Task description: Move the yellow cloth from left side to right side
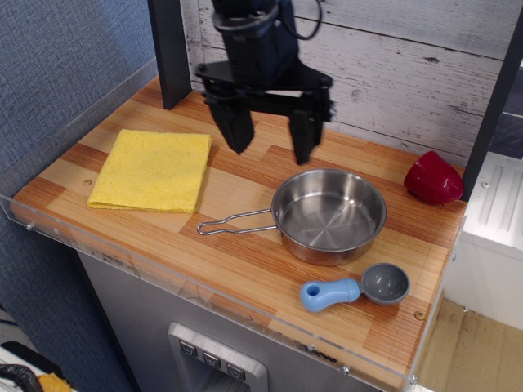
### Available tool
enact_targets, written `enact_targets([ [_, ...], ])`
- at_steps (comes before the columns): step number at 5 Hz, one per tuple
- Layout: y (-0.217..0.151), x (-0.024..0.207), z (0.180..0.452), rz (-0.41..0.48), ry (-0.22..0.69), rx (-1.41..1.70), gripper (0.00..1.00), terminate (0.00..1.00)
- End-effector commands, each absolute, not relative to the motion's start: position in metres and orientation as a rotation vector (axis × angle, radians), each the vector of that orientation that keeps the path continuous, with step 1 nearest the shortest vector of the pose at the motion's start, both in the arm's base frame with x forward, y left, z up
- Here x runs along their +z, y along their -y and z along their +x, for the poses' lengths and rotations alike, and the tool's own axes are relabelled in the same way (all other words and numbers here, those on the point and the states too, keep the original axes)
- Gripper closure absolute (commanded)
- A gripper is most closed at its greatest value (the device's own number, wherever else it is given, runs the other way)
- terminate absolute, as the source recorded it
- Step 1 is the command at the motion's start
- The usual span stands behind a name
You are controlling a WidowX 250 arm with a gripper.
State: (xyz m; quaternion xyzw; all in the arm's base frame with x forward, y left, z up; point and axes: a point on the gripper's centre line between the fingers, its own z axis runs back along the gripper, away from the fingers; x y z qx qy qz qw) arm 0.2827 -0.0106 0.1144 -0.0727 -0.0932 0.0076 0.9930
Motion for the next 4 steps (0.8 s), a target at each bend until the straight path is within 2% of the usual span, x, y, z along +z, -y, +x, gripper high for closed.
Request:
enact_targets([
  [1, -0.034, 0.122, 0.283, -0.133, 0.2, 0.058, 0.0, 0.0],
  [3, -0.08, 0.119, 0.276, -0.028, 0.168, 0.08, 0.0, 0.0],
  [4, -0.099, 0.115, 0.276, -0.003, 0.15, 0.112, 0.0, 0.0],
])
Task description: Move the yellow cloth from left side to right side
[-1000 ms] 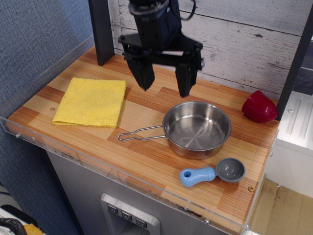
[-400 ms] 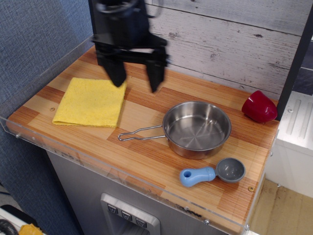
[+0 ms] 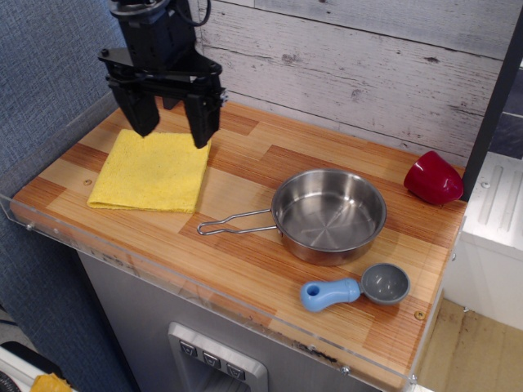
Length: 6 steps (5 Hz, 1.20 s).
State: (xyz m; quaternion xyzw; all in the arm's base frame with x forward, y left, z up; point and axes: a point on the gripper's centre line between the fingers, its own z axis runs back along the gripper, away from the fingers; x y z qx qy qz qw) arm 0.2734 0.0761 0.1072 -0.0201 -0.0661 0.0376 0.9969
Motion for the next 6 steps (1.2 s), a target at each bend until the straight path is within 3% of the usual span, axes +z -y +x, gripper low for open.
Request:
enact_targets([
  [1, -0.115, 0.113, 0.279, 0.021, 0.145, 0.146, 0.0, 0.0],
  [3, -0.136, 0.087, 0.285, 0.056, 0.098, 0.179, 0.0, 0.0],
  [6, -0.127, 0.071, 0.303, 0.06, 0.121, 0.167, 0.0, 0.0],
])
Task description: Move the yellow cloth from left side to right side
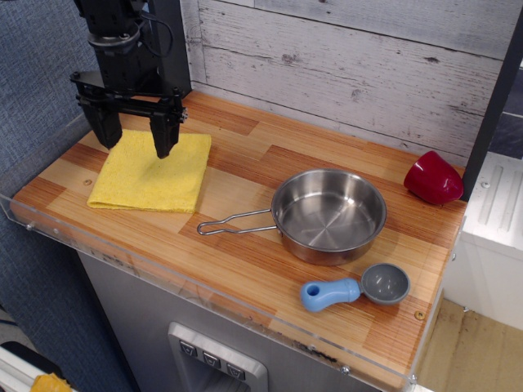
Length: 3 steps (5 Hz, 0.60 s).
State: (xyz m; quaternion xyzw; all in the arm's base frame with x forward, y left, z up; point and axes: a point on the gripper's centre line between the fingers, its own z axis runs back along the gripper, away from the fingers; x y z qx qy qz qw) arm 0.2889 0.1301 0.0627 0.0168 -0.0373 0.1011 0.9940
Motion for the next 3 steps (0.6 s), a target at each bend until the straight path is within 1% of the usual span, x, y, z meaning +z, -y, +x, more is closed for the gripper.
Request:
enact_targets([
  [1, -0.125, 0.064, 0.313, 0.064, 0.118, 0.145, 0.0, 0.0],
  [2, -0.125, 0.057, 0.327, 0.036, 0.122, 0.125, 0.0, 0.0],
  [3, -0.12, 0.043, 0.345, -0.001, 0.117, 0.101, 0.0, 0.0],
])
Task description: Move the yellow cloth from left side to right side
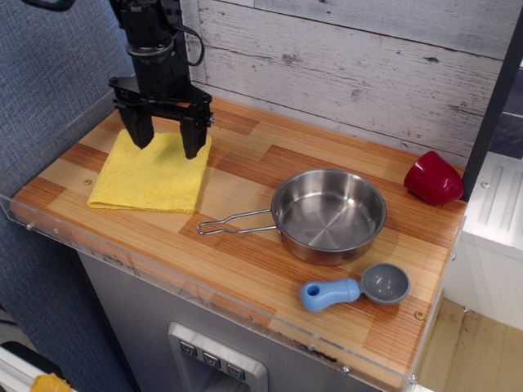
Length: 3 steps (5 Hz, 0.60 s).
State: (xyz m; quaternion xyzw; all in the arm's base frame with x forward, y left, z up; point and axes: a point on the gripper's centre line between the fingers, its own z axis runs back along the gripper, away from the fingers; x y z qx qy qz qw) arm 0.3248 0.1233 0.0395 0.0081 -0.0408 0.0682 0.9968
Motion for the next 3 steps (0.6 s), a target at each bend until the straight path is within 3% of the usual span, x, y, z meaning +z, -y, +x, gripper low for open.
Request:
enact_targets([
  [1, -0.122, 0.026, 0.35, -0.007, 0.095, 0.075, 0.0, 0.0],
  [2, -0.12, 0.016, 0.346, -0.015, 0.055, 0.051, 0.0, 0.0],
  [3, -0.117, 0.03, 0.34, -0.02, 0.092, 0.049, 0.0, 0.0],
])
